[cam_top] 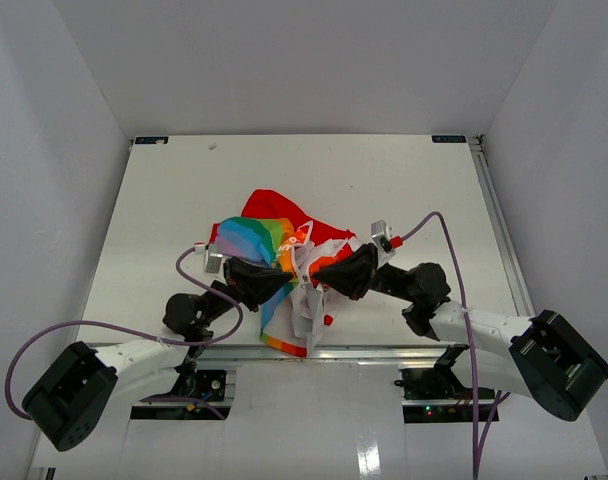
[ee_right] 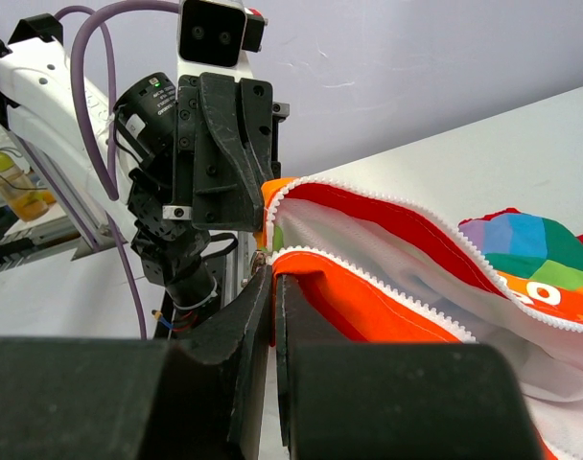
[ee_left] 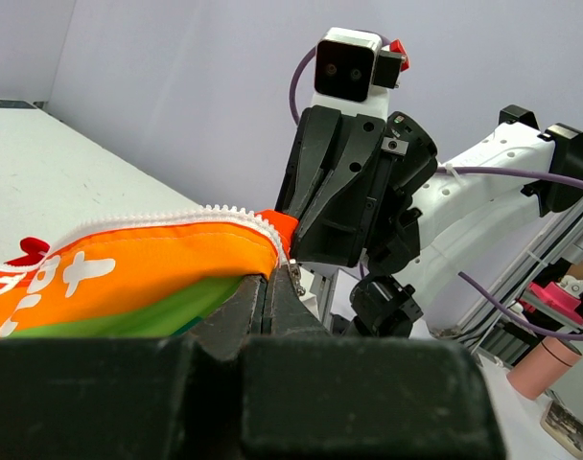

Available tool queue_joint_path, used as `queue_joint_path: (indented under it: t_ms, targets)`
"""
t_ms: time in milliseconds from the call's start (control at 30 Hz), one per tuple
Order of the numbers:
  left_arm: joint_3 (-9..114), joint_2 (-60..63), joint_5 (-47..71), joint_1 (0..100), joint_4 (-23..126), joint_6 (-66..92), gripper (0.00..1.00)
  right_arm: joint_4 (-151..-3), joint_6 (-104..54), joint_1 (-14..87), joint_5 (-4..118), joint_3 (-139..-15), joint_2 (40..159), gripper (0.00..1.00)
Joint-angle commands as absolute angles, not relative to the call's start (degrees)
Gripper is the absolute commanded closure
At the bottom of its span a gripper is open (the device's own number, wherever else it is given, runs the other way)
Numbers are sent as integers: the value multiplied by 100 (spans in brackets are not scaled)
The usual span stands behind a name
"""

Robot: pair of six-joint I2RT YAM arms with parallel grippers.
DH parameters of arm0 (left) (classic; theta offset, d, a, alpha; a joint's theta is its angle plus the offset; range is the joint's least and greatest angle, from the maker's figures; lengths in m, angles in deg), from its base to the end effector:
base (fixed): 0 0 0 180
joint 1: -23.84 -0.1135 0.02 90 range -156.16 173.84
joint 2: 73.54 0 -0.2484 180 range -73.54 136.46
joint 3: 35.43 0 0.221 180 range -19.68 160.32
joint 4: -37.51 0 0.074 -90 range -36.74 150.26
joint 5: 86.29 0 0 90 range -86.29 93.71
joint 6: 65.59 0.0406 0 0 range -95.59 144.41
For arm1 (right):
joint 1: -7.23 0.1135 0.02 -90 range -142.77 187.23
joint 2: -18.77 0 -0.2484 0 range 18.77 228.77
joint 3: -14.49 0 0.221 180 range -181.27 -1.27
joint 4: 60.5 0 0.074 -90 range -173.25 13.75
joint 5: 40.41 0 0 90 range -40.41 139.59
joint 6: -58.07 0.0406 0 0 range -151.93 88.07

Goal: Zip up the jacket

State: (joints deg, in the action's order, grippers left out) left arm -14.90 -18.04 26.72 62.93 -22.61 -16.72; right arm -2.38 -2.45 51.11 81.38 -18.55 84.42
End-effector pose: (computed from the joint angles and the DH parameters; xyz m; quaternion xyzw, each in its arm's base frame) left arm 0.1151 -0.1140 0.2389 0.1590 0.5283 -0.6147 0.5637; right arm 0.1305 0.1552 0.2674 -0.2941 0.4801 0.6031 0.5651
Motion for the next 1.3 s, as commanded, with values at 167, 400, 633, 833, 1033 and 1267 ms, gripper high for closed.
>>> queue_joint_path:
  t_ms: [167, 400, 633, 833, 1033, 1267]
  targets:
    - [-1238, -1802, 2606, 6351, -5098, -1807, 100, 3179, -213, 5109, 8175, -2128, 8352, 92]
    - [-1215, -1808, 2618, 6380, -5098, -1815, 100, 3185, -205, 5115, 8178, -2154, 8384, 92]
    - [-1203, -1738, 2621, 6392, -5098, -1813, 100, 3176, -222, 5109, 8156, -2138, 8327, 92]
    - [-1185, -1687, 2614, 6416, -5098, -1828, 100, 3183, -231, 5109, 8131, -2146, 8302, 92]
    - [-1150, -1633, 2632, 6469, -5098, -1839, 100, 3185, -205, 5116, 8131, -2190, 8326, 92]
    - [-1177, -1591, 2620, 6505, -5106, -1821, 100, 3184, -248, 5118, 8061, -2174, 8318, 92]
